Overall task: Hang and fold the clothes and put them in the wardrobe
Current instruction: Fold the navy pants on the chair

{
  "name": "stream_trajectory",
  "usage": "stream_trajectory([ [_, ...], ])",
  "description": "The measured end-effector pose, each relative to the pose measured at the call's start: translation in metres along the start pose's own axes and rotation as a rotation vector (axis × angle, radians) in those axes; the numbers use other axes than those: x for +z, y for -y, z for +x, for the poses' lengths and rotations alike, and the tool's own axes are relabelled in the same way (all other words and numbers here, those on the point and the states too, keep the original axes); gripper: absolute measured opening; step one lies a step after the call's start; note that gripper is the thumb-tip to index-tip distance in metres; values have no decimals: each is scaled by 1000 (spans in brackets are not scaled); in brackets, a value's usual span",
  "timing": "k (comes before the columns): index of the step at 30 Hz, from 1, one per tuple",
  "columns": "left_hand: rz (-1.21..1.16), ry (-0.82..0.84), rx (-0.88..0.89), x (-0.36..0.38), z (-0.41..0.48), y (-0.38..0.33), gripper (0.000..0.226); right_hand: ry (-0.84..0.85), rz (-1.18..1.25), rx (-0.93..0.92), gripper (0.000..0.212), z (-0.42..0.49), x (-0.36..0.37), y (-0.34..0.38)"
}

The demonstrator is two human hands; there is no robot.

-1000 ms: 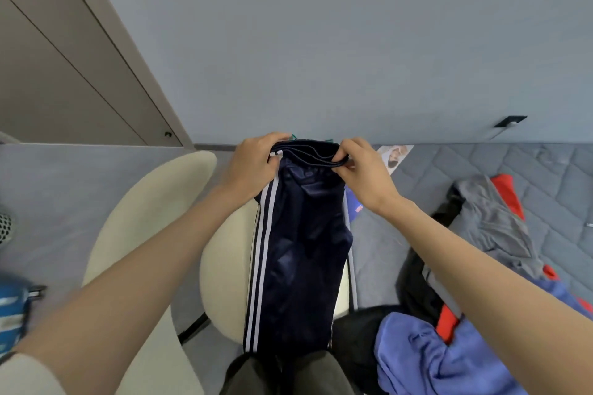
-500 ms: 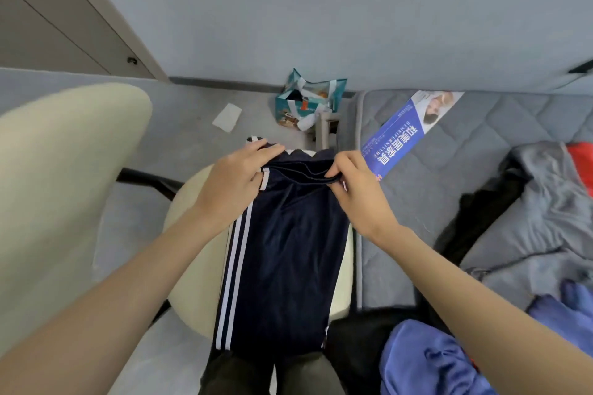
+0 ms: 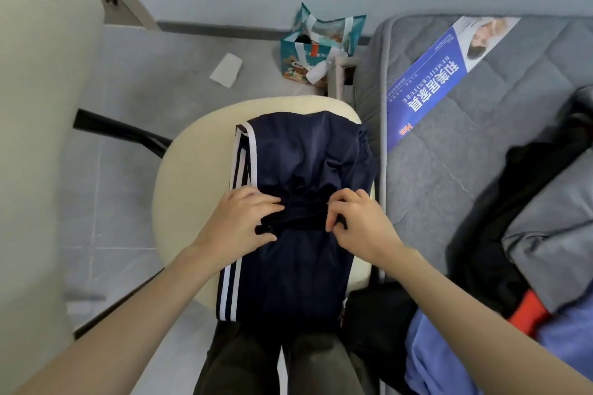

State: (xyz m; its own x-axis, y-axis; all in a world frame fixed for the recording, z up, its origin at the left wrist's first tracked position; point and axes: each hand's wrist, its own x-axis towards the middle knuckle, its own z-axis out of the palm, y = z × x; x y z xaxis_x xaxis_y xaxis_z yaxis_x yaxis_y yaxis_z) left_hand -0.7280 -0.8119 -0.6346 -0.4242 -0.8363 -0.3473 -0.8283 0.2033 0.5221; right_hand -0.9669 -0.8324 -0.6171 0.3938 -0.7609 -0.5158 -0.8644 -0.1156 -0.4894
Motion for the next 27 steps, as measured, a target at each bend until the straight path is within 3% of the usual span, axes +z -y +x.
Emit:
stream_trajectory([
  [2, -68, -171, -40, -1, 1, -5, 36, -62, 160, 141, 29, -1, -2, -1],
  [3, -173, -307, -155, -4, 4, -9, 36, -177, 299, 243, 25, 1, -4, -1],
  [5, -522, -482, -552, -13, 20, -19, 52, -402, 597, 461, 7, 13, -7, -2],
  [7, -897, -385, -914, -20, 42, -20, 74, -383, 902, 648, 29, 31, -13, -1],
  [9, -1114, -242, -965, -22, 61, -15, 82, -289, 1078, 716, 47, 48, -15, 1],
  [12, -1275, -148, -972, -20, 80, -7, 102, -304, 1061, 668, 36, 65, -11, 6],
  [14, -1335, -184, -960, -19, 88, 0, 86, -399, 975, 612, 21, 71, -7, 8],
  [17, -1288, -367, -930, -17, 92, 11, 34, -609, 818, 590, 11, 70, -3, 6],
  [19, -1175, -457, -945, -19, 89, 19, 22, -631, 794, 609, 12, 65, -2, 2],
  [21, -991, -452, -947, -22, 85, 25, 26, -577, 750, 629, 5, 60, -1, -2],
  [24, -497, -625, -938, -25, 78, 28, 49, -736, 351, 485, 33, 55, -10, -1],
  [26, -176, -839, -669, -26, 75, 13, 45, -751, 94, 237, 46, 57, -14, 8],
  [27, -48, -827, -460, -23, 77, 3, 42, -691, 35, 127, 50, 60, -11, 14],
])
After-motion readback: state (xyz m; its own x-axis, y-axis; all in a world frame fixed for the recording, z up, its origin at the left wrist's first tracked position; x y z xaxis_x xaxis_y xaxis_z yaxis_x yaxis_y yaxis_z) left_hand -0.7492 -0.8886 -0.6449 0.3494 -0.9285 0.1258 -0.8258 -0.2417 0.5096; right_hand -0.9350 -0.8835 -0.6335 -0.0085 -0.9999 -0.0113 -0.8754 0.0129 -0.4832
